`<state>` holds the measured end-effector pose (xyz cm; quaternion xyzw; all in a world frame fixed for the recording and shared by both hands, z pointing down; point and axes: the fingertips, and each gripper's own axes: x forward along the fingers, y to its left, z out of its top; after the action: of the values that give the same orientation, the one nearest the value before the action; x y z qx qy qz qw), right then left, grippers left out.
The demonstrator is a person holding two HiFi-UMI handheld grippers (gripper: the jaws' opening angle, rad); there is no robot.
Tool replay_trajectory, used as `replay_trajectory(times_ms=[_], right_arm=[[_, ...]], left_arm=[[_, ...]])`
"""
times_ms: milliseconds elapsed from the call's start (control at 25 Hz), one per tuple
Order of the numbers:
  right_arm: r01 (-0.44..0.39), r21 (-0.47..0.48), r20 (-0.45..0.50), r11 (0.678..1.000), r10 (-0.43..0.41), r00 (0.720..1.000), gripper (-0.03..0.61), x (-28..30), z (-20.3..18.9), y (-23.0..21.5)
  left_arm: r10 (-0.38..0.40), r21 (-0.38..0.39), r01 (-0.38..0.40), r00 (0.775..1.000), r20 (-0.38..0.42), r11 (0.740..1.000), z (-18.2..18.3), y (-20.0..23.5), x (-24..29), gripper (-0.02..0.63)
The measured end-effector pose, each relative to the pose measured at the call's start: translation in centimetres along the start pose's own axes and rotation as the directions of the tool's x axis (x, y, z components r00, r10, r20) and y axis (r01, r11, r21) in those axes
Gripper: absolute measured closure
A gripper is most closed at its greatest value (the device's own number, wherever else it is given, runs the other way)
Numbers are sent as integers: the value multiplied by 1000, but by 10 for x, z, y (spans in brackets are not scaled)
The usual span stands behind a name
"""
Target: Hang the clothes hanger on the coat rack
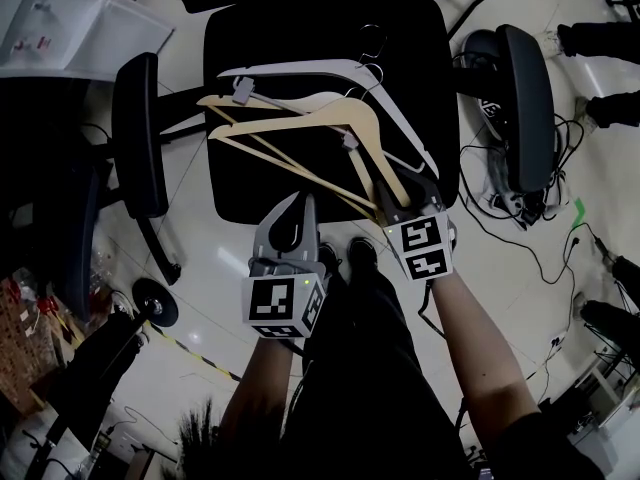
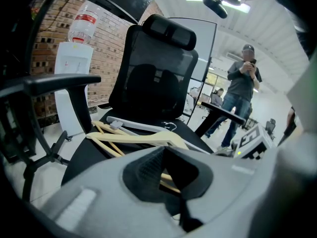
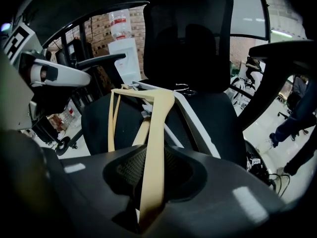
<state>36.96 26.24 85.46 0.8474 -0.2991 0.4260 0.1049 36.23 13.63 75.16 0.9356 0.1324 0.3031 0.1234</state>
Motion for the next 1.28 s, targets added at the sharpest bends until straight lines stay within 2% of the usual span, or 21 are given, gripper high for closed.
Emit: replay_trajectory(times_ms=[200,480,760,1040,1160,1280], right_arm=[[-20,-30,38,999,21,999,482,-9,11,7],[13,-70,113,997,-5,994,482,-39,35,3],[59,-139,205,988,-30,978,482,-100,73,-8],[52,-123,255,991,-19,967,482,-165,100,-9],[27,-126,278,992,10,960,482,-200,116,-4],[-5,-215,302,977,71,951,482,-232,138,10]], left_arm=[[12,0,-12,1000,3,1000,1,3,-2,609],[21,16,-21,999,32,1000,16,5,-10,609],[9,39,-13,992,122,999,61,-12,-32,609],[23,33,-31,976,218,999,114,-31,-69,609],[10,93,-34,968,250,995,138,-50,-92,609],[-1,126,-38,955,295,991,162,-70,-121,609]])
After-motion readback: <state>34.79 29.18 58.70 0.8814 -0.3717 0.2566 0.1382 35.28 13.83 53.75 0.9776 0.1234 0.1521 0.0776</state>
